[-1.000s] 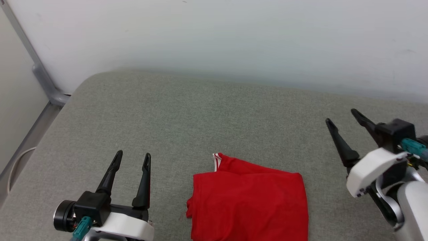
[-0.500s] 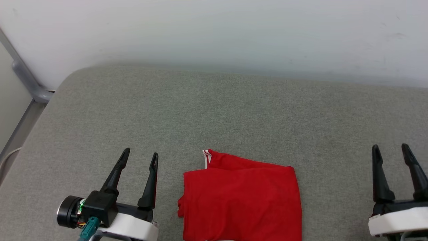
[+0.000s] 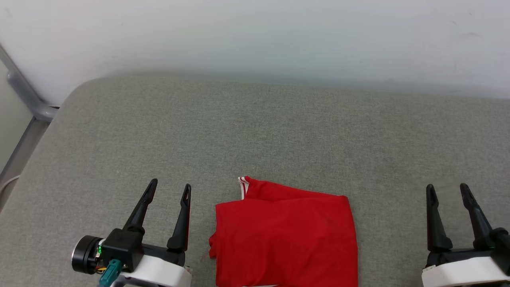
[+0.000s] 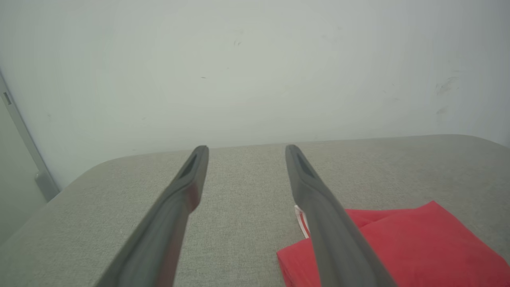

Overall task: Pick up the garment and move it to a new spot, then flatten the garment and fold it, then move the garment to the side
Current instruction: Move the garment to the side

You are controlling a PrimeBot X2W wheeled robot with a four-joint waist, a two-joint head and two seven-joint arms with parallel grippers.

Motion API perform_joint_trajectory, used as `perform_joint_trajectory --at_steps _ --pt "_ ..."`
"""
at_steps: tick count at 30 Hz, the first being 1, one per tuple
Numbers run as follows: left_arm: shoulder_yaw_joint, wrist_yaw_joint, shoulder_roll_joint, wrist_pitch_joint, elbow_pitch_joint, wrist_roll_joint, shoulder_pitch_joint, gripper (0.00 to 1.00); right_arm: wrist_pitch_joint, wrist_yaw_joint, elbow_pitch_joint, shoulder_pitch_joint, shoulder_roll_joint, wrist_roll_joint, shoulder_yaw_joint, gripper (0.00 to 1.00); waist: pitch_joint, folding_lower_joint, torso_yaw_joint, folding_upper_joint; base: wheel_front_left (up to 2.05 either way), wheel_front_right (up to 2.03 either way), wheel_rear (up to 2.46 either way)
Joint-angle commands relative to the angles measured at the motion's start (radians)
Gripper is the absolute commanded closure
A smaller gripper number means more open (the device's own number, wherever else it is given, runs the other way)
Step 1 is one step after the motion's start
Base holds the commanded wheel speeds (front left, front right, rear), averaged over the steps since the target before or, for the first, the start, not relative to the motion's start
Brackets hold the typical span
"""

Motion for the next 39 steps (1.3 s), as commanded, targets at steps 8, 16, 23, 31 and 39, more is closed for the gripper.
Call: perform_joint_trajectory --at_steps 8,16,23,31,39 --pt "-0.009 -0.002 -0.001 -0.002 0.007 0.0 0.004 0.0 0.137 -0.001 0.023 -0.006 -0.042 0.047 0.063 0.0 0.004 0.0 0.014 0.0 0.0 0.0 0.0" --pt "-0.017 -0.002 0.003 -0.002 0.014 0.003 -0.019 0.0 0.693 -0.001 -0.036 -0.084 -0.124 0.254 0.184 0.0 0.046 0.0 0.028 0.0 0.0 0.0 0.0" --pt "-0.046 -0.001 -0.005 -0.002 0.025 0.001 -0.052 0.0 1.151 -0.001 -0.063 -0.131 -0.118 0.279 0.189 0.0 0.1 0.0 0.091 0.0 0.0 0.0 0.0" --pt "-0.047 -0.001 -0.012 -0.002 0.022 -0.003 -0.079 0.0 1.227 -0.001 -0.004 -0.152 -0.068 0.221 0.18 0.0 0.151 0.0 0.15 0.0 0.0 0.0 0.0" --pt "-0.051 -0.001 -0.021 -0.002 0.023 -0.003 -0.095 0.0 1.235 -0.001 0.098 -0.151 -0.058 0.2 0.243 0.0 0.176 0.0 0.176 0.0 0.0 0.0 0.0"
